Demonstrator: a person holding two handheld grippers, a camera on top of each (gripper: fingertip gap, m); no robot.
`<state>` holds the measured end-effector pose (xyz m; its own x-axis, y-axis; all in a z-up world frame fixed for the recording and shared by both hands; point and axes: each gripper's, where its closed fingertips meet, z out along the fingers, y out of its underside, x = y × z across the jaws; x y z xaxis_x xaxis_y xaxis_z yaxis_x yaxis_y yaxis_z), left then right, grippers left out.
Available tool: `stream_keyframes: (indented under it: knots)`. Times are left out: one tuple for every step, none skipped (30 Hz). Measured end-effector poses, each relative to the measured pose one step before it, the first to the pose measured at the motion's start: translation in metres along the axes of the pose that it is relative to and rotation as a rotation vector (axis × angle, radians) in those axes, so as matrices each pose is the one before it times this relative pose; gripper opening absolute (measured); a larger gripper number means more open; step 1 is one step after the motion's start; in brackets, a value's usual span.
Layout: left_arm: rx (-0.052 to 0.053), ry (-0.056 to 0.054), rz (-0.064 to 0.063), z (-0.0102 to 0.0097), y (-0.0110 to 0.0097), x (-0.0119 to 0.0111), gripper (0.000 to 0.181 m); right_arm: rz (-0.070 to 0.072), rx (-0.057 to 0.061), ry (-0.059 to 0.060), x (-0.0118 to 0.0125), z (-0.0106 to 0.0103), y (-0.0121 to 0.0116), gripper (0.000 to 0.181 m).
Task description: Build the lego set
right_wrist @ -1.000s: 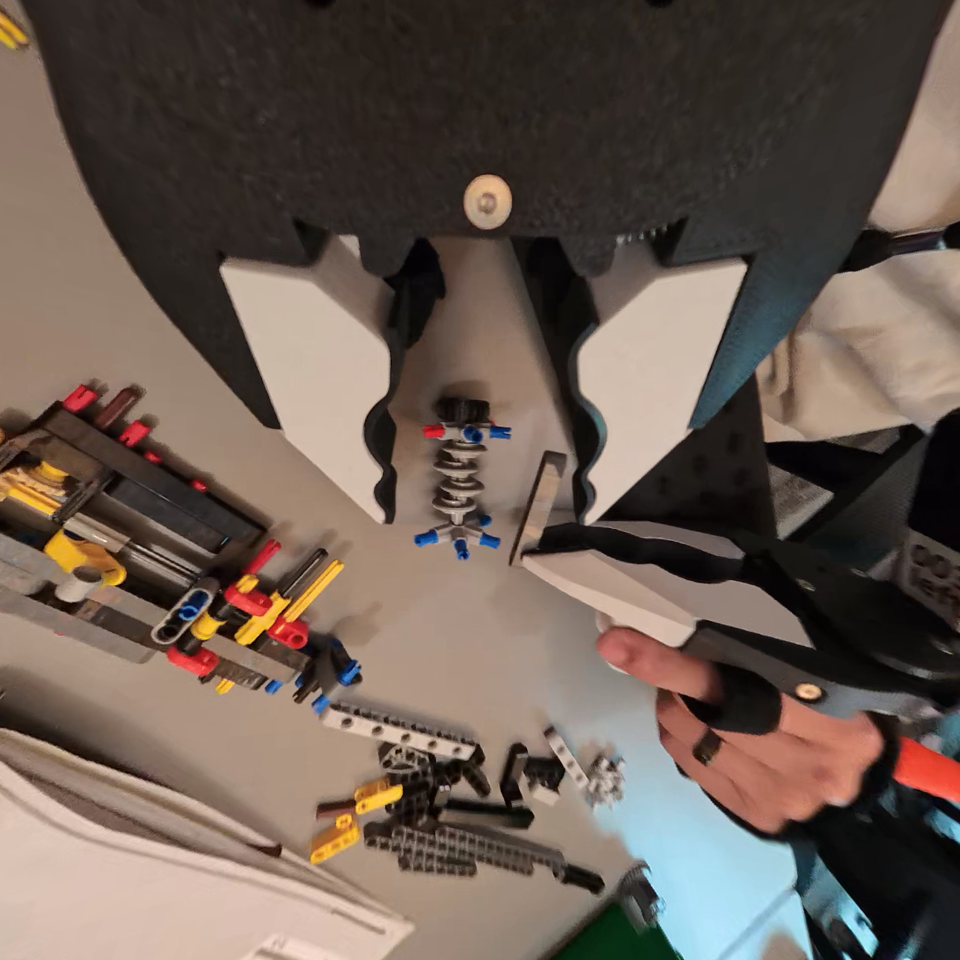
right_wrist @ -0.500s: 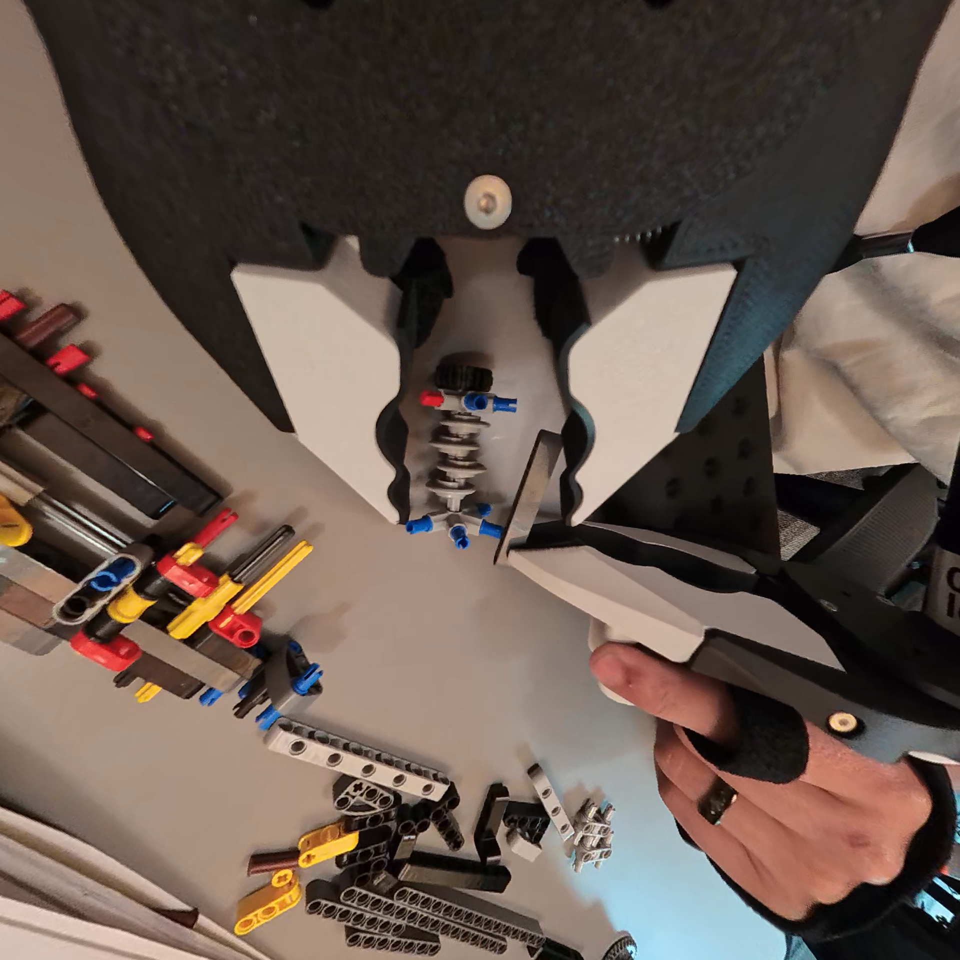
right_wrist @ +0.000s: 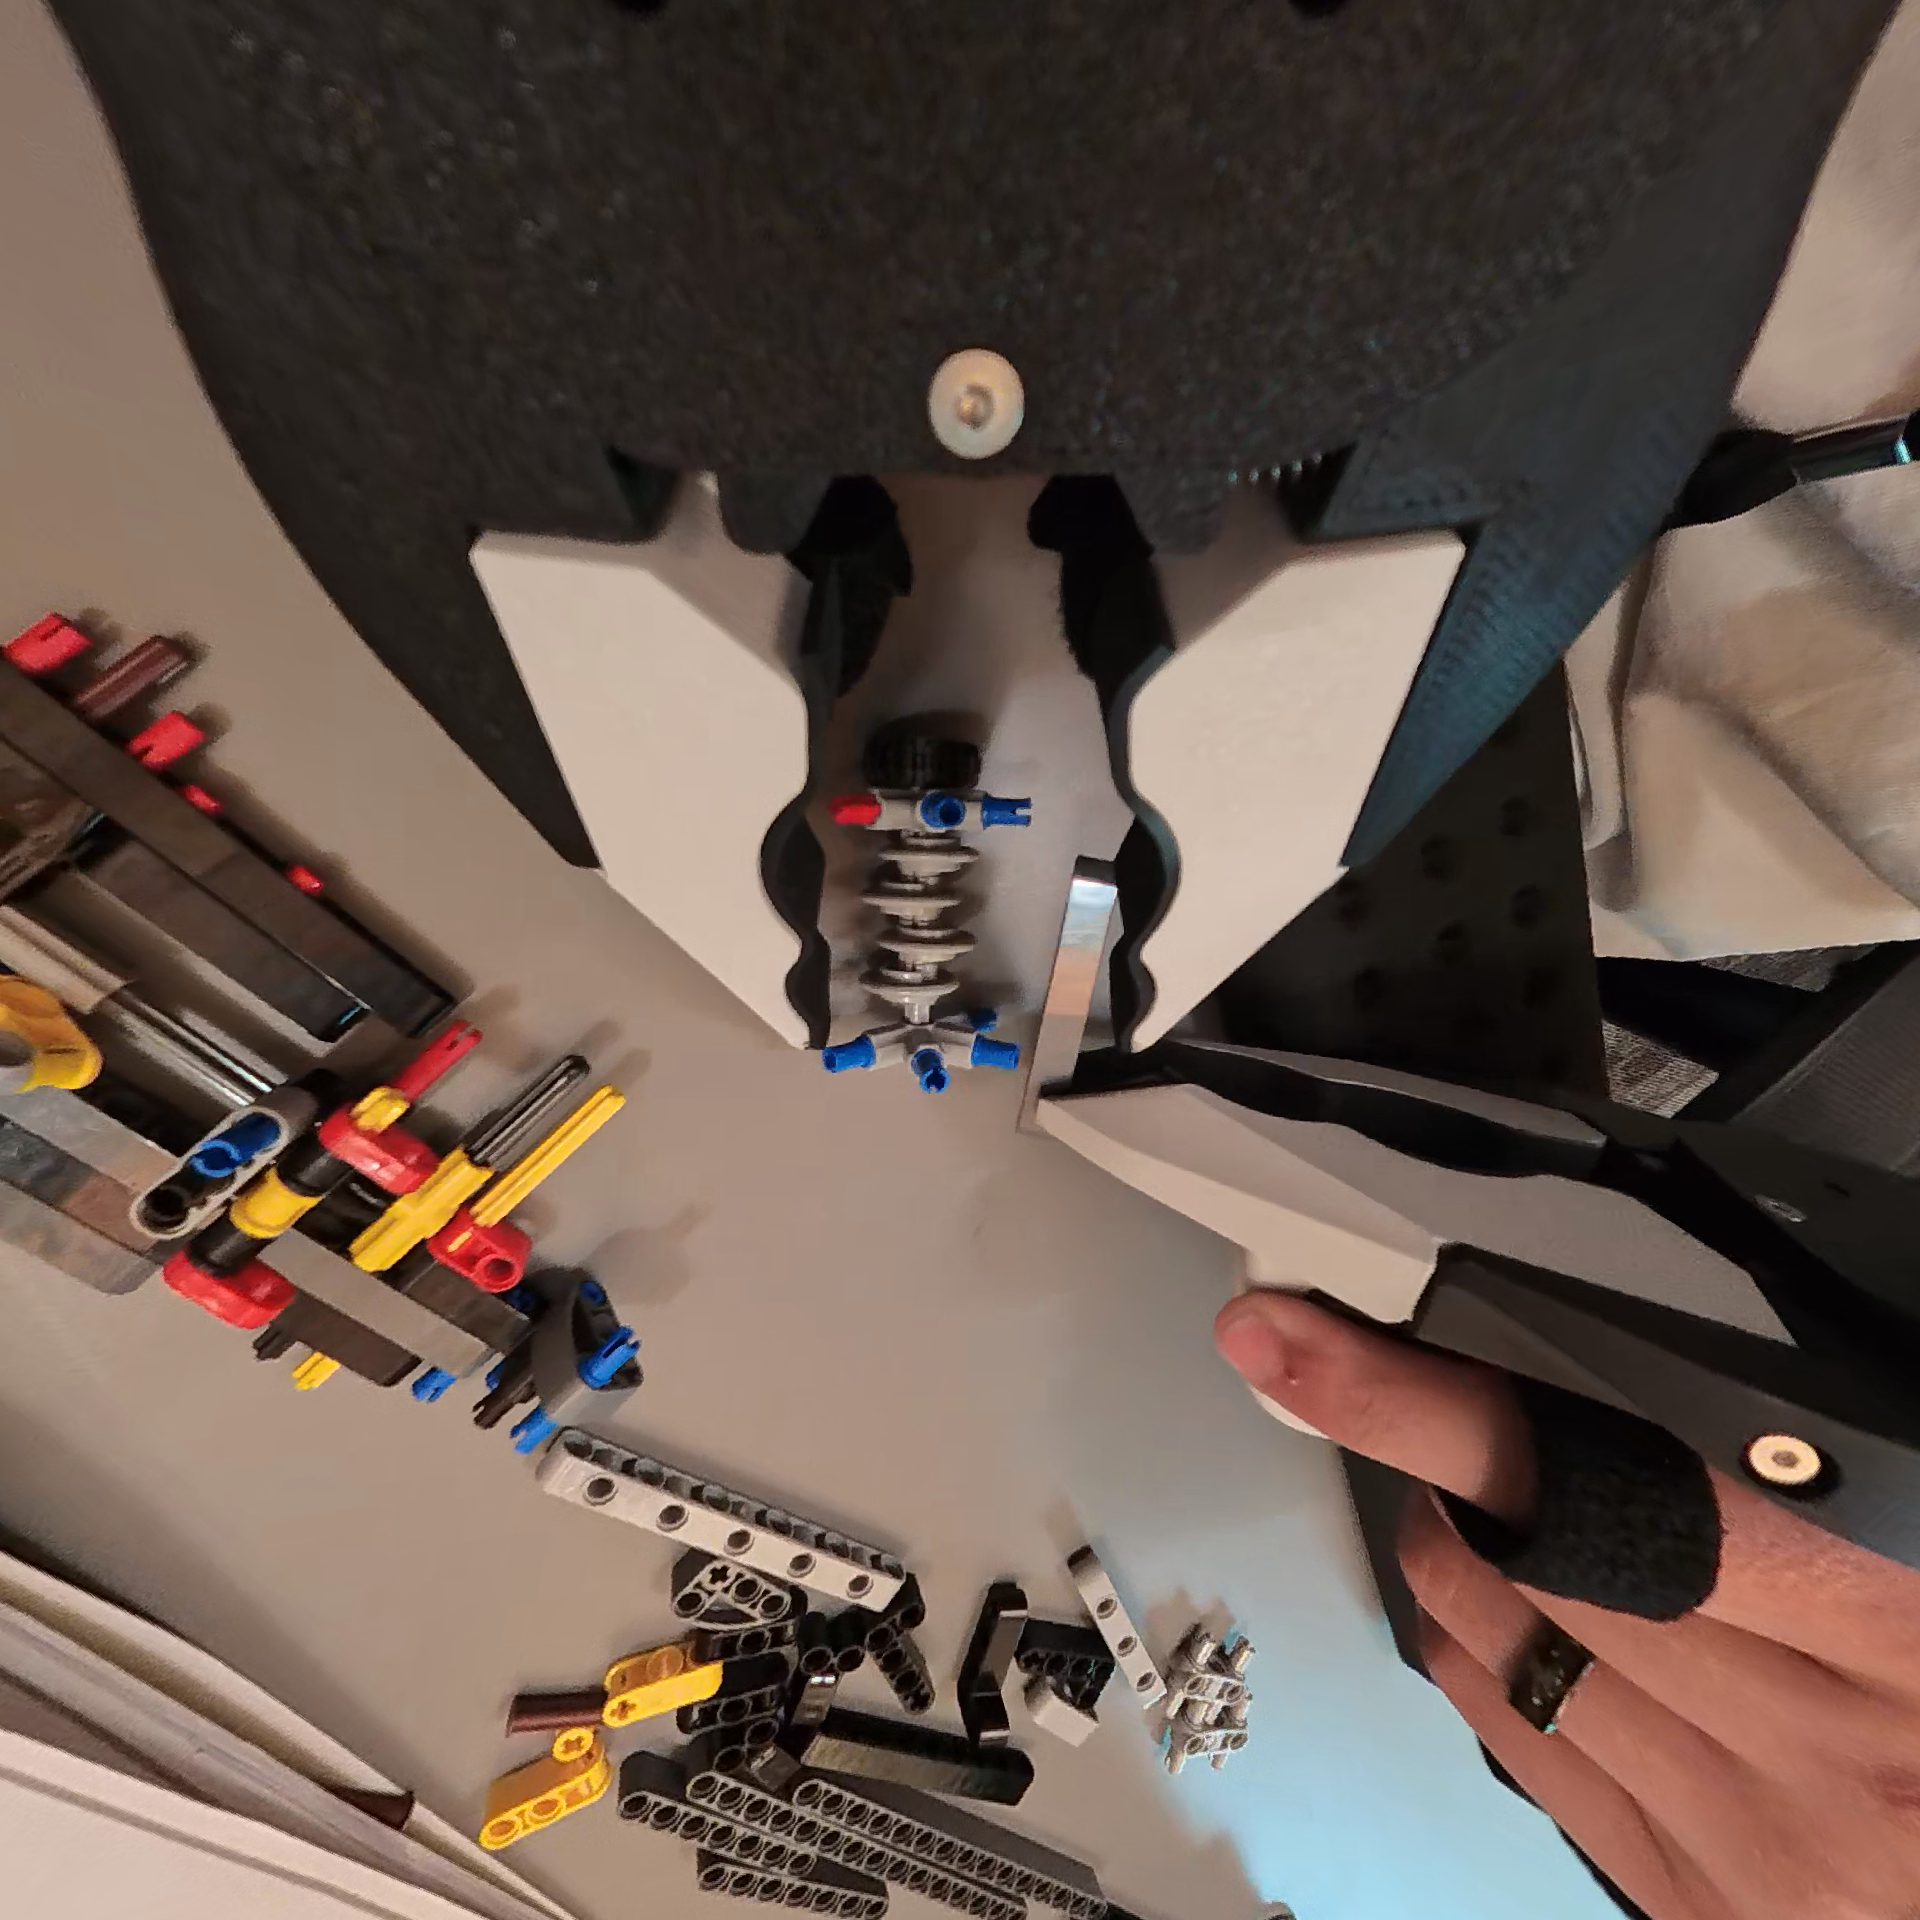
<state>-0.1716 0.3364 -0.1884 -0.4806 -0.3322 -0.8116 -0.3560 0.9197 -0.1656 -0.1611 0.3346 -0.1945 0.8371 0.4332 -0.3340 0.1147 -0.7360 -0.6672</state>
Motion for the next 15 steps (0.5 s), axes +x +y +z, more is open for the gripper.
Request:
stream_keyframes:
  knots:
    - [-0.0039, 0.0008, 0.0037, -0.00013, 0.00009, -0.00041, 0.006, 0.0023, 0.0012, -0.0023, 0.00037, 0.00012, -0.00018, 0.053]
    - [-0.0035, 0.005, -0.0009, 0.0001, 0.00001, 0.00024, 0.006, 0.0017, 0.0013, -0.0033, 0.00016, 0.00012, -0.00013, 0.053]
    - [-0.0007, 0.0062, -0.0025, 0.0001, -0.00039, 0.00041, 0.006, -0.0011, -0.0002, -0.0032, -0.00012, 0.00025, 0.00023, 0.053]
    - [-0.0005, 0.004, -0.0004, 0.00016, -0.0001, 0.00023, 0.006, -0.0005, 0.0, -0.0027, -0.00009, 0.00012, 0.0005, 0.053]
    - [0.0011, 0.0053, -0.0007, 0.00025, -0.00042, 0.00046, 0.006, 0.0027, 0.0022, -0.0044, -0.00009, -0.00011, 0.00033, 0.053]
    - [0.0006, 0.0033, -0.002, 0.00005, -0.00055, -0.00006, 0.006, 0.0032, 0.0012, -0.0068, -0.00038, -0.00007, 0.00046, 0.052]
    - [0.0006, -0.0002, -0.0001, 0.00001, -0.00059, -0.00052, 0.006, 0.0049, 0.0053, -0.0079, -0.00064, -0.00067, -0.00016, 0.051]
    - [0.0024, 0.0011, 0.0, -0.00028, -0.00093, -0.00053, 0.006, 0.0061, 0.0023, -0.0111, -0.00101, -0.00084, 0.0001, 0.05]
    - [0.0026, 0.0003, -0.0005, -0.00048, -0.00133, -0.00087, 0.006, 0.0042, 0.0038, -0.0122, -0.00107, -0.00116, -0.00015, 0.049]
    - [0.001, 0.0004, 0.0009, -0.00038, -0.00101, -0.00088, 0.006, 0.0045, 0.0062, -0.0088, -0.00035, -0.0013, -0.00053, 0.049]
    - [0.0, 0.0022, 0.0006, -0.00019, -0.00075, -0.00069, 0.006, 0.0031, 0.005, -0.01, -0.00074, -0.001, -0.00056, 0.049]
    - [0.0006, 0.0, 0.0025, -0.00011, -0.00076, -0.00093, 0.006, -0.0027, 0.0071, -0.0132, -0.00133, -0.00108, -0.00093, 0.049]
    - [-0.0009, -0.0002, 0.0031, 0.0, -0.00032, -0.00082, 0.006, -0.0014, 0.0068, -0.0077, -0.00022, -0.001, -0.00082, 0.05]
    - [-0.0011, 0.0009, 0.0024, 0.00016, -0.00012, -0.00066, 0.006, 0.0017, -0.0001, -0.008, -0.00015, -0.00042, -0.00014, 0.051]
    - [-0.0008, 0.0016, 0.0014, 0.00016, 0.00003, -0.00027, 0.006, -0.0002, 0.001, -0.0151, -0.00146, -0.00027, -0.00009, 0.051]
